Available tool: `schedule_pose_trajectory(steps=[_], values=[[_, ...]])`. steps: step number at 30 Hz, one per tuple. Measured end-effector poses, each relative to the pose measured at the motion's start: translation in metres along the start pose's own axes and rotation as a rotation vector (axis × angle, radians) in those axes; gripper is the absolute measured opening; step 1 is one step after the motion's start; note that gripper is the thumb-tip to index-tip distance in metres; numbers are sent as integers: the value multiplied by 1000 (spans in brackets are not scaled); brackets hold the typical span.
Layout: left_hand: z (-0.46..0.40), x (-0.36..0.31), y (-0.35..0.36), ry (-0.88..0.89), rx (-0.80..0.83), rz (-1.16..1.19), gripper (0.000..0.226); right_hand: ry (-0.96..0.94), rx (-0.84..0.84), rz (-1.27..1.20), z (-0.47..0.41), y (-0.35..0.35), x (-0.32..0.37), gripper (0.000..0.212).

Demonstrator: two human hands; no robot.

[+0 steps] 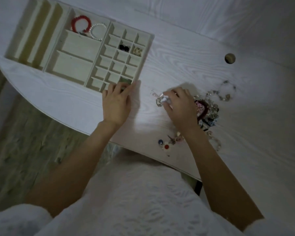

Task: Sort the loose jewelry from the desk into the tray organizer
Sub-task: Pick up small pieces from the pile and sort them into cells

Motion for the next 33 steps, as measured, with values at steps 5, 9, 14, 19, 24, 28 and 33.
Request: schedule_pose_trajectory(steps=[5,9,14,19,24,28,33], values=[[3,-3,3,-51,-12,-4,45,31,150,148,-21,20,12,26],[10,-5,6,-37,-31,-26,45,36,170,76,-23,25,10,21],[22,-8,1,11,-64,40,38,258,96,-30,-25,7,-21,25],[19,11,-5,-11,-19,85,31,357,42,-109,-21,-3,-38,9],[11,14,-3,2,19,145,28,350,58,-102,-29,-5,-30,19],[9,16,-3,-11,4,190,28,327,159,28,-28,2,-31,17],[5,13,-8,-30,52,237,27,147,149,-97,-31,0,-23,8]])
Point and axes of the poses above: each hand's wrist, its own z-axis away from the middle knuckle, its own y-axis out of the palm, x = y × z, the point moved 3 cm from there along -z, towards the middle knuckle, and after that the axes turned 5 degrees about x, right-handed, at the moved point
